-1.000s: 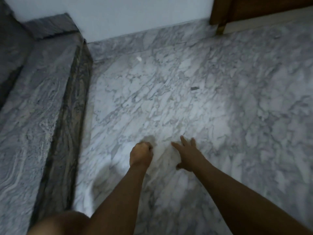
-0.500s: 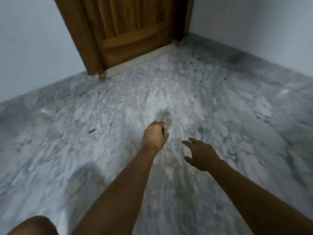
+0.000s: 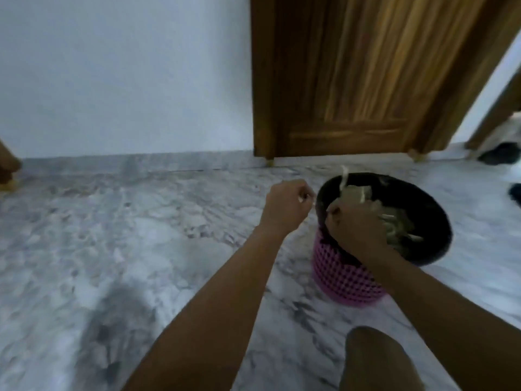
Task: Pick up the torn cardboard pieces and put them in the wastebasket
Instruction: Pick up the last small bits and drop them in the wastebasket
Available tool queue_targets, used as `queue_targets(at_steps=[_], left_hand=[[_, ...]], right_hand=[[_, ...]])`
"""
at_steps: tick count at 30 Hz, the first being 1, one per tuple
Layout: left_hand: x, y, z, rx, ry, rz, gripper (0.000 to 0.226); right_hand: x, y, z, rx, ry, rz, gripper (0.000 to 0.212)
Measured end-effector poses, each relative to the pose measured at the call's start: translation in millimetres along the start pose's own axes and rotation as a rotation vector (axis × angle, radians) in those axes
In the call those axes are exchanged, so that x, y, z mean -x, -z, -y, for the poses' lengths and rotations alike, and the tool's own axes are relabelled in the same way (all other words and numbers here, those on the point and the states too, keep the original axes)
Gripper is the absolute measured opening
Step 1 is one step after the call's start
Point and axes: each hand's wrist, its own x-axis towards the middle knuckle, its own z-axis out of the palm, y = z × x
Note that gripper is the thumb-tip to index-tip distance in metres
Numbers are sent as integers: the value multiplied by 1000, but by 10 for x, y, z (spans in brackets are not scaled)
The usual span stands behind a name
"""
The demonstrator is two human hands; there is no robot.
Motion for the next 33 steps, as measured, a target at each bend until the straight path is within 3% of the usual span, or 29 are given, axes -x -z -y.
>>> queue_targets(at_steps=[6,9,12,16,19,24,33], left_hand=[[-628,-990,-394,-180,-15,376,24],[-935,-1206,-145,-325,112,338,39],[-1240,-1362,131,-436,351,487,47],[-1452,-1452,298,-504,393,564,19],[-1595,-1356,225,-481,417,586,17],[-2007,-898,-842,-411,373,628,13],[-2777,-53,-4542,-163,224,873,19]], right_hand=[[-146,201,-1340,-129,-344,-133,20],[-271,114,-1675,-138,-525,-81,52],[-430,-60,-1949,-290,-844,50,73],[-520,-280,-2094,-304,-983,19,37],[-522,-157,-2108,-425,-1007,-7,32],[-465,1109,-2156,-398,-1134,19,25],[144,4905,-2656,-467,-1463,-116,42]])
